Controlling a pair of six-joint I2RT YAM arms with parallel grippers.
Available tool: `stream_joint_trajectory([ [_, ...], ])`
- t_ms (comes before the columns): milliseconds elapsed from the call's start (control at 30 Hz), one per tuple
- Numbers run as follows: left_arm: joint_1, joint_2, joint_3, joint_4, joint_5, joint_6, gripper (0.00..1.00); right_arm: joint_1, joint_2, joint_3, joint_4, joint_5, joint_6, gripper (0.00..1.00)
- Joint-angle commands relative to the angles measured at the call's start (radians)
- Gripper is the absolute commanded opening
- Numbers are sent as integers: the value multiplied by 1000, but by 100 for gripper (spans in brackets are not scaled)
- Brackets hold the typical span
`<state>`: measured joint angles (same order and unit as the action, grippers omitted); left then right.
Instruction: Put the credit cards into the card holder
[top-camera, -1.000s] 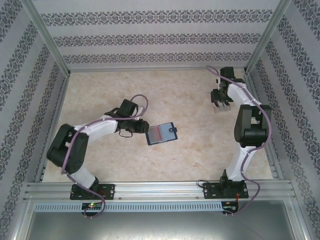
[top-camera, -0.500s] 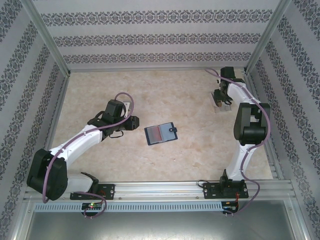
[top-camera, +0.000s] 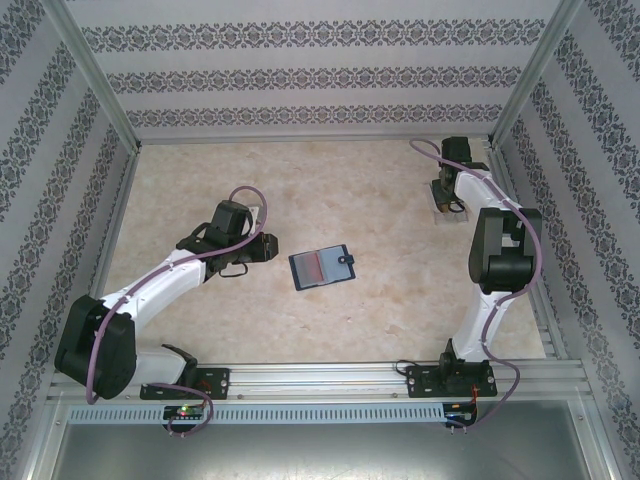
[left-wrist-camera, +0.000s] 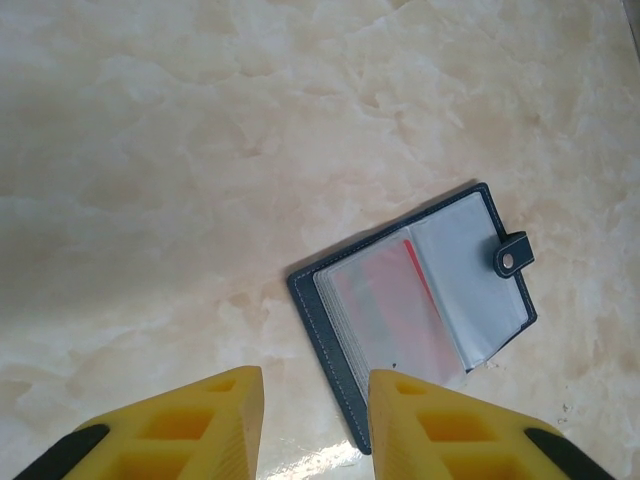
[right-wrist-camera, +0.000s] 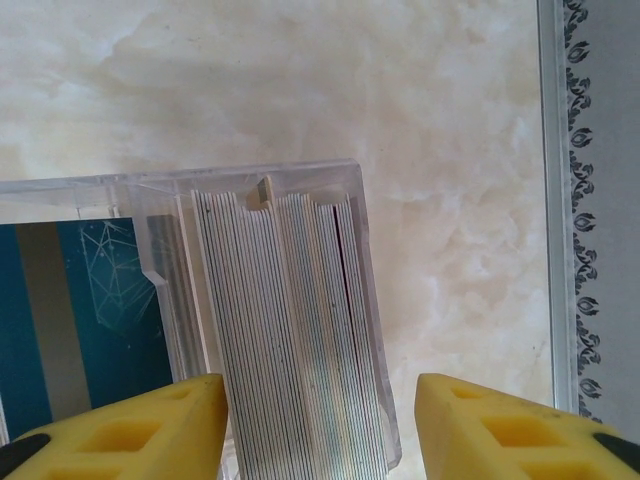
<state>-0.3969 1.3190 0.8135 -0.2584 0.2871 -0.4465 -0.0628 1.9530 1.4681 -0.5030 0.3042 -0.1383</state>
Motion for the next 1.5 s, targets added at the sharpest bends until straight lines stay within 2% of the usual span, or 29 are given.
stream_joint_trajectory([
  [0,10,10,3,-36,24,-11,33,3,-15,11,17,57,3,51],
  [433,9,50,23,-57,39,4,32,10,-16,9,19,54,-9,34],
  [600,9,70,29,-68,30,14,31,15,-5,19,8,40,-13,22],
  [700,9,76,24,-50,45,12,31,16,2,33,-4,55,-7,11],
  [900,8,111,49,-61,68,6,30,38,-14,35,-26,46,6,1],
  [1300,6,139,20,-20,134,-36,32,48,-205,-18,-98,-208,96,0],
  [1467,0,135,-10,17,135,-47,32,102,-298,-57,-176,-232,142,0],
])
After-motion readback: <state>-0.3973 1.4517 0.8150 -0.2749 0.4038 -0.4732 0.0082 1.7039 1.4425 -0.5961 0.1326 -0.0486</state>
